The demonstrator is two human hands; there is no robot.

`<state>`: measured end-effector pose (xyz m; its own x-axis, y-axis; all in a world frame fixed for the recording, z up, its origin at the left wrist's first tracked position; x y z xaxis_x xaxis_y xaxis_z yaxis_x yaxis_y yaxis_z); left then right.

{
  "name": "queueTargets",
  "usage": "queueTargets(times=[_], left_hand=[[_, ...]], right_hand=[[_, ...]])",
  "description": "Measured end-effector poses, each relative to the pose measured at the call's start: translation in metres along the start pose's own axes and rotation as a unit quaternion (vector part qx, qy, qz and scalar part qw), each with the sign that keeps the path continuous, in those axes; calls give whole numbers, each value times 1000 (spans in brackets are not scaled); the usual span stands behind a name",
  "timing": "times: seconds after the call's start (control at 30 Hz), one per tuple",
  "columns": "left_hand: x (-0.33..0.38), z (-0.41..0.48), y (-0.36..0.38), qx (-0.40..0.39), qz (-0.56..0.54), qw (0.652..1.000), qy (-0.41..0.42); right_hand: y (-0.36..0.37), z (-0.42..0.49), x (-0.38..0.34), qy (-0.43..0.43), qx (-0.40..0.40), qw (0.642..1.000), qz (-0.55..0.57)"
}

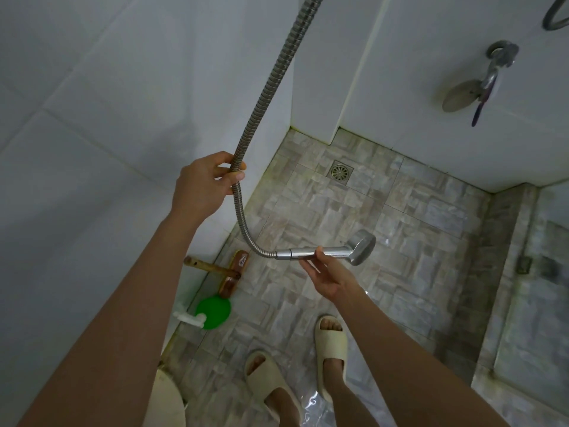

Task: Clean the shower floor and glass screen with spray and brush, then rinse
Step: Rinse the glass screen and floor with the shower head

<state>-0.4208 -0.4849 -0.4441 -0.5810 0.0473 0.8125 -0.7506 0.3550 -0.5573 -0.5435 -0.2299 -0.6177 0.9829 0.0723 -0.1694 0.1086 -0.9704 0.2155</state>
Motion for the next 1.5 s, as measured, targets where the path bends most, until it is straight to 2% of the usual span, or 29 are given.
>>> queueTargets(times=[0.73, 1.0, 1.2, 1.5], left_hand=[[6, 33, 48, -8, -11, 1000, -13], [19, 31, 86, -30, -16, 999, -13], [25, 30, 112, -51, -21, 998, -17], [20, 28, 149, -84, -36, 994, -60]], right_hand=[[57, 30, -125, -154, -30, 980, -121], [42, 31, -165, -204, -1, 973, -105], [29, 25, -206, -251, -13, 966, -58], [2, 19, -255, -289, 1, 957, -6]])
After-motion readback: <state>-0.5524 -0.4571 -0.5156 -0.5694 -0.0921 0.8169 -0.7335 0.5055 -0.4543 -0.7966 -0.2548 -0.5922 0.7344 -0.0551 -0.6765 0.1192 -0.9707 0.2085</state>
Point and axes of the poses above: each hand's wrist, its own z-axis towards the middle knuckle, its own y-axis out of the palm, x = y × z, the point moved 8 cm from there along z, towards the middle knuckle, and after that the axes turned 8 degrees about x, right-handed, at the moved point
